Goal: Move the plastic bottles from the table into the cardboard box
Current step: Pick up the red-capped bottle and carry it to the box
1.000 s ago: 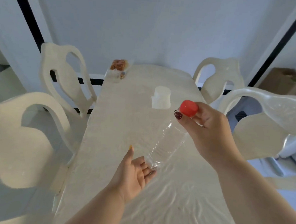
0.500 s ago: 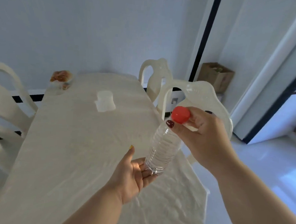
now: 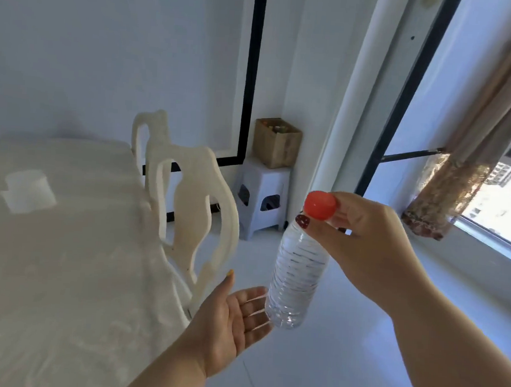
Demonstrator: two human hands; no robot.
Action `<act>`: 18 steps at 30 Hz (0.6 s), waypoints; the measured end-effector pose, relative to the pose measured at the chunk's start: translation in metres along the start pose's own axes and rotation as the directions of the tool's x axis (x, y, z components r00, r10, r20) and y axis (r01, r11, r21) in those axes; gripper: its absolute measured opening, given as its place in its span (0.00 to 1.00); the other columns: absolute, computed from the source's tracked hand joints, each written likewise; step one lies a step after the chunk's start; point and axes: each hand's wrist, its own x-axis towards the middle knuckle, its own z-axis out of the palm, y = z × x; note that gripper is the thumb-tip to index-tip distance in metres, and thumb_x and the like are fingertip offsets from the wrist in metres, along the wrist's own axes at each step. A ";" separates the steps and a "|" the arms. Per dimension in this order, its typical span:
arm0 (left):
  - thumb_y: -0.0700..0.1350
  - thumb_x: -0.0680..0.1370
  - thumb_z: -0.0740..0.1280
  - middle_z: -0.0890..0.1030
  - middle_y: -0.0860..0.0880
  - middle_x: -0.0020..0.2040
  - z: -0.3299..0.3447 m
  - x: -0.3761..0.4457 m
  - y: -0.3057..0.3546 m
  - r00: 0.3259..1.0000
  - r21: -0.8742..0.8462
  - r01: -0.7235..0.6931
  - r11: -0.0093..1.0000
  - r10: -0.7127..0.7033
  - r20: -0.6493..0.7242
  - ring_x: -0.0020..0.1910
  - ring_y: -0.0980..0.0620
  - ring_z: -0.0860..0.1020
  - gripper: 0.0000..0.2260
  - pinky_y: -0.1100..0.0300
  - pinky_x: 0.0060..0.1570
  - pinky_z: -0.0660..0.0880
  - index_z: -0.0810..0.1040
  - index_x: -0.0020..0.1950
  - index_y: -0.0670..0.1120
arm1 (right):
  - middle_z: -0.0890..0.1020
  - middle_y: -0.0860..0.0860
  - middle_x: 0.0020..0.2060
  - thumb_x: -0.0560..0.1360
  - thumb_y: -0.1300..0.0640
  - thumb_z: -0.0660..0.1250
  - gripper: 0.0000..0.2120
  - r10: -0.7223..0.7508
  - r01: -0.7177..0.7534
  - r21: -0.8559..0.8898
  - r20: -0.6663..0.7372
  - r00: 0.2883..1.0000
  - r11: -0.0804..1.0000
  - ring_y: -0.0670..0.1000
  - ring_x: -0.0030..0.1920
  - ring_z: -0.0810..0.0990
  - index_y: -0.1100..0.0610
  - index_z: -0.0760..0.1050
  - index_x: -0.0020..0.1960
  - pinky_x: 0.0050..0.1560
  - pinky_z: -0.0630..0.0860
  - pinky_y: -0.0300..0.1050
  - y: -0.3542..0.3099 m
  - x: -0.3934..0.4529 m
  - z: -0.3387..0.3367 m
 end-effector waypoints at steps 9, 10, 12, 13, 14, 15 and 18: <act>0.62 0.80 0.54 0.81 0.40 0.64 0.109 0.139 0.040 0.989 -0.198 -0.130 0.972 0.140 0.038 0.68 0.40 0.76 0.29 0.42 0.73 0.64 0.75 0.68 0.41 | 0.86 0.51 0.39 0.67 0.42 0.69 0.17 0.090 -0.102 -0.073 -0.156 0.984 0.992 0.54 0.45 0.85 0.55 0.82 0.45 0.50 0.81 0.57 0.124 0.093 -0.082; 0.62 0.81 0.54 0.82 0.40 0.64 0.121 0.163 0.049 0.987 -0.213 -0.134 0.968 0.150 0.062 0.67 0.40 0.76 0.29 0.42 0.73 0.63 0.75 0.68 0.41 | 0.86 0.49 0.39 0.67 0.41 0.69 0.17 0.090 -0.104 -0.077 -0.161 0.983 0.992 0.52 0.44 0.85 0.53 0.82 0.45 0.50 0.81 0.56 0.138 0.112 -0.087; 0.61 0.81 0.54 0.82 0.40 0.64 0.143 0.213 0.068 0.981 -0.210 -0.145 0.967 0.168 0.095 0.67 0.41 0.76 0.29 0.43 0.73 0.63 0.75 0.68 0.40 | 0.86 0.46 0.38 0.66 0.40 0.68 0.17 0.093 -0.107 -0.079 -0.165 0.982 0.991 0.48 0.44 0.85 0.51 0.83 0.45 0.50 0.81 0.53 0.162 0.152 -0.091; 0.61 0.81 0.54 0.82 0.40 0.64 0.156 0.238 0.079 0.978 -0.208 -0.149 0.967 0.176 0.114 0.67 0.41 0.76 0.29 0.43 0.73 0.63 0.75 0.68 0.40 | 0.86 0.44 0.38 0.65 0.39 0.68 0.17 0.097 -0.111 -0.080 -0.167 0.981 0.991 0.46 0.44 0.85 0.50 0.83 0.45 0.50 0.81 0.51 0.174 0.174 -0.094; 0.61 0.81 0.54 0.82 0.40 0.64 0.168 0.263 0.092 0.976 -0.199 -0.142 0.970 0.170 0.134 0.67 0.41 0.76 0.29 0.43 0.73 0.63 0.75 0.68 0.40 | 0.86 0.43 0.39 0.65 0.38 0.68 0.17 0.098 -0.111 -0.072 -0.162 0.982 0.991 0.44 0.45 0.84 0.49 0.83 0.45 0.50 0.81 0.49 0.184 0.197 -0.097; 0.61 0.81 0.54 0.82 0.41 0.63 0.179 0.289 0.105 0.975 -0.186 -0.136 0.973 0.165 0.146 0.67 0.41 0.76 0.29 0.43 0.73 0.63 0.75 0.68 0.40 | 0.86 0.41 0.39 0.65 0.38 0.68 0.17 0.101 -0.113 -0.070 -0.164 0.981 0.991 0.42 0.45 0.84 0.48 0.83 0.46 0.50 0.81 0.48 0.196 0.222 -0.100; 0.61 0.81 0.54 0.83 0.41 0.63 0.207 0.350 0.144 0.971 -0.186 -0.144 0.972 0.175 0.161 0.66 0.41 0.77 0.28 0.44 0.72 0.65 0.75 0.68 0.41 | 0.86 0.41 0.41 0.65 0.38 0.68 0.18 0.096 -0.111 -0.076 -0.169 0.981 0.991 0.41 0.47 0.84 0.48 0.83 0.47 0.51 0.80 0.47 0.223 0.289 -0.107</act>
